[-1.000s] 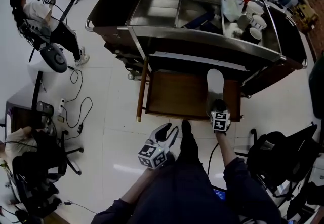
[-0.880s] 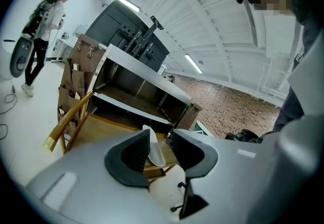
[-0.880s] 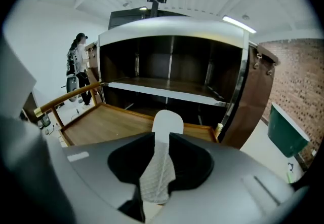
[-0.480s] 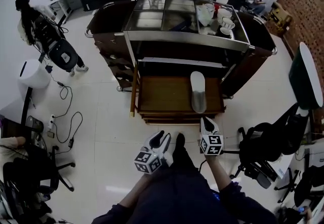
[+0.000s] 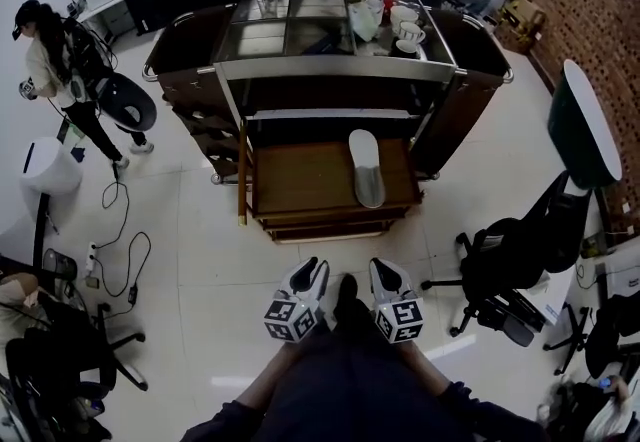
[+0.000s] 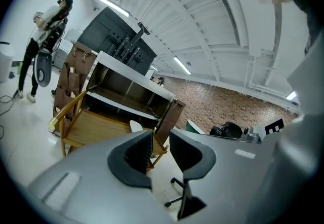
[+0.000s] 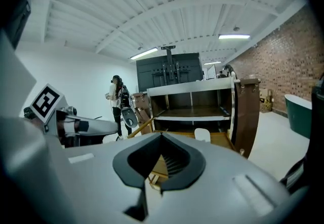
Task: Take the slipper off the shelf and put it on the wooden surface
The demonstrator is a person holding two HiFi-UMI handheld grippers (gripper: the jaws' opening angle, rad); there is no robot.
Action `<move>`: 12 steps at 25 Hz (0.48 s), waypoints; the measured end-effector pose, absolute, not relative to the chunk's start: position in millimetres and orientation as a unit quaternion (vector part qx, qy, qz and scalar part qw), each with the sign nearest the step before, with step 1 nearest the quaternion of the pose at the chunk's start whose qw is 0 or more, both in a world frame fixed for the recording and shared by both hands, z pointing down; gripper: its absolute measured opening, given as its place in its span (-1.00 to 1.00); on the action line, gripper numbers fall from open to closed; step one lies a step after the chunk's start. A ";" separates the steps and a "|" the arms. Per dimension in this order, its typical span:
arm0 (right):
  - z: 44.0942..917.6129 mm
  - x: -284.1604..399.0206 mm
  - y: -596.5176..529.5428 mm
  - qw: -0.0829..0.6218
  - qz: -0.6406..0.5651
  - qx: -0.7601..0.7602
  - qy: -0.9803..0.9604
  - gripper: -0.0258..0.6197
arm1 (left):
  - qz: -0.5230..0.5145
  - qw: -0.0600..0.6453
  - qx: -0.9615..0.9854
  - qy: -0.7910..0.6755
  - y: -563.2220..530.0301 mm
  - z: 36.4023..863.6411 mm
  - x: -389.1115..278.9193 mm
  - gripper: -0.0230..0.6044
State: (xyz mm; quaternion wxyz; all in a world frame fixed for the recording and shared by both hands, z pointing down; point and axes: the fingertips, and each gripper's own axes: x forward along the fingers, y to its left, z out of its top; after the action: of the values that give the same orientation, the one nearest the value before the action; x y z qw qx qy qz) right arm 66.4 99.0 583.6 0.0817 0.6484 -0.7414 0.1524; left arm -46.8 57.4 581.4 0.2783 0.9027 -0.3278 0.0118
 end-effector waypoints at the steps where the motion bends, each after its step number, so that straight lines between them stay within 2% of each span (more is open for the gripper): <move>1: 586.6 66.5 107.0 0.091 0.151 0.651 -0.738 -0.92 | 0.012 0.279 0.903 -0.326 60.3 582.1 -45.9 -0.57; 12: 582.5 45.8 124.7 0.112 0.137 0.624 -0.761 -0.92 | 0.000 0.286 0.899 -0.331 76.6 578.6 -51.2 -0.57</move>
State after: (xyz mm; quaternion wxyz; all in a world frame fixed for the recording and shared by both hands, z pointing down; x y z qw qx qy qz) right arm 45.8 124.7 582.5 0.1122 0.6241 -0.7610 0.1367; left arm -51.2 76.6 578.6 0.2855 0.8994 -0.3311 -0.0003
